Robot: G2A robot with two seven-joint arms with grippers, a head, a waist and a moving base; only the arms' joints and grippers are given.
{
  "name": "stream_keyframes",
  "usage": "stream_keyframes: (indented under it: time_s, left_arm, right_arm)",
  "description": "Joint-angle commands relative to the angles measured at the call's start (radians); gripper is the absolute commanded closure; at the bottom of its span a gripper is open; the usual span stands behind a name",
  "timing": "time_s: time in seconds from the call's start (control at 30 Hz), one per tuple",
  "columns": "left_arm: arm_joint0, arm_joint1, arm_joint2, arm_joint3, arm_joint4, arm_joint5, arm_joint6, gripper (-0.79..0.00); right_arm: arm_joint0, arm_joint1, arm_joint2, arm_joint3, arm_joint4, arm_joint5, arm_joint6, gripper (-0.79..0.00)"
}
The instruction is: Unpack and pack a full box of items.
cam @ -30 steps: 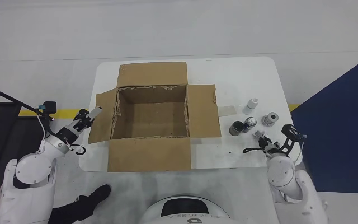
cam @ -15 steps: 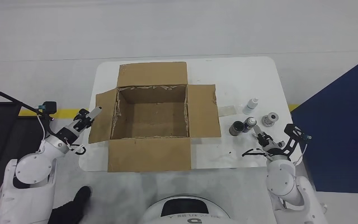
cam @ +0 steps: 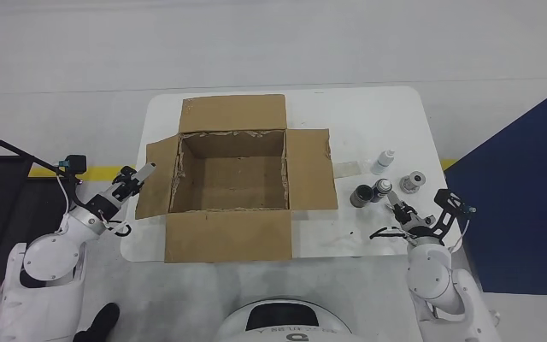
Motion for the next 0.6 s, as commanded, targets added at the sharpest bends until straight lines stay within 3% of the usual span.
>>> stream_keyframes:
  time_s: [0.0, 0.13, 0.37, 0.43, 0.5, 0.57]
  left_arm:
    - [0.000, 0.000, 0.000, 0.000, 0.000, 0.000, 0.000, -0.785]
    - [0.000, 0.000, 0.000, 0.000, 0.000, 0.000, 0.000, -0.785]
    - [0.000, 0.000, 0.000, 0.000, 0.000, 0.000, 0.000, -0.785]
    - [0.000, 0.000, 0.000, 0.000, 0.000, 0.000, 0.000, -0.785]
    - [0.000, 0.000, 0.000, 0.000, 0.000, 0.000, 0.000, -0.785]
    - [0.000, 0.000, 0.000, 0.000, 0.000, 0.000, 0.000, -0.785]
  right_arm:
    - [0.000, 0.000, 0.000, 0.000, 0.000, -0.001, -0.001, -0.785]
    - [0.002, 0.000, 0.004, 0.003, -0.002, 0.008, -0.009, -0.785]
    - [-0.043, -0.017, -0.046, -0.023, -0.065, 0.178, -0.141, -0.779]
    - [-0.038, -0.020, -0.080, -0.020, -0.134, 0.263, -0.146, -0.659]
    - [-0.012, -0.022, -0.132, -0.002, -0.205, 0.326, -0.121, -0.662]
    - [0.018, -0.022, -0.179, 0.023, -0.282, 0.360, -0.076, -0.600]
